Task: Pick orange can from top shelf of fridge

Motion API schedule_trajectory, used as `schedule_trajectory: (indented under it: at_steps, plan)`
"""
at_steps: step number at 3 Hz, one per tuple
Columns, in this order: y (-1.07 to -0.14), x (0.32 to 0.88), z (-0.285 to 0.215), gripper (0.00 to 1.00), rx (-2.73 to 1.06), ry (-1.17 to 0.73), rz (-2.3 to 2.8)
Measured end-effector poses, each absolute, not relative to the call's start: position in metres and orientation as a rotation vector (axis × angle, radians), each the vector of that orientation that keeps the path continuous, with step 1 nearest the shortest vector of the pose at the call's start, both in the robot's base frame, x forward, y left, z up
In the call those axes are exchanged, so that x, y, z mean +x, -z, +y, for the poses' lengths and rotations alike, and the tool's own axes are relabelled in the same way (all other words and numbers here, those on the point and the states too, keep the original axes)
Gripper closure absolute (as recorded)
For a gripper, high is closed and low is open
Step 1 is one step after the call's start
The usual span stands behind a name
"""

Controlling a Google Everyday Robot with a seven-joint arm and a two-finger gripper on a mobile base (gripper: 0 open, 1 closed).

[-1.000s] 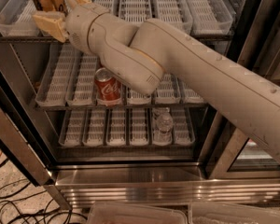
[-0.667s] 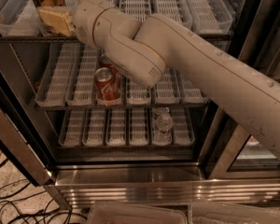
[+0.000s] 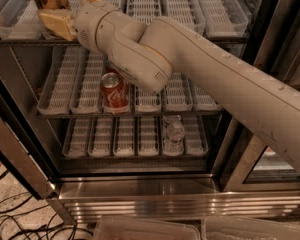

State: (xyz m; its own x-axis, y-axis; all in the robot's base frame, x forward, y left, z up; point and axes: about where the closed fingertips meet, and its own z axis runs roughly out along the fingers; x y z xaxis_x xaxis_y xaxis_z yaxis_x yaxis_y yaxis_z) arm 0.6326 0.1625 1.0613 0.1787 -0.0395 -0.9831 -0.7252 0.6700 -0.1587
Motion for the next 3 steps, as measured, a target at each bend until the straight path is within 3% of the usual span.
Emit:
schedule_trajectory:
  at_steps: [3]
  plan:
    - [-1.0600, 0.6319, 0.1746, 0.31, -0.738, -0.568, 1.326]
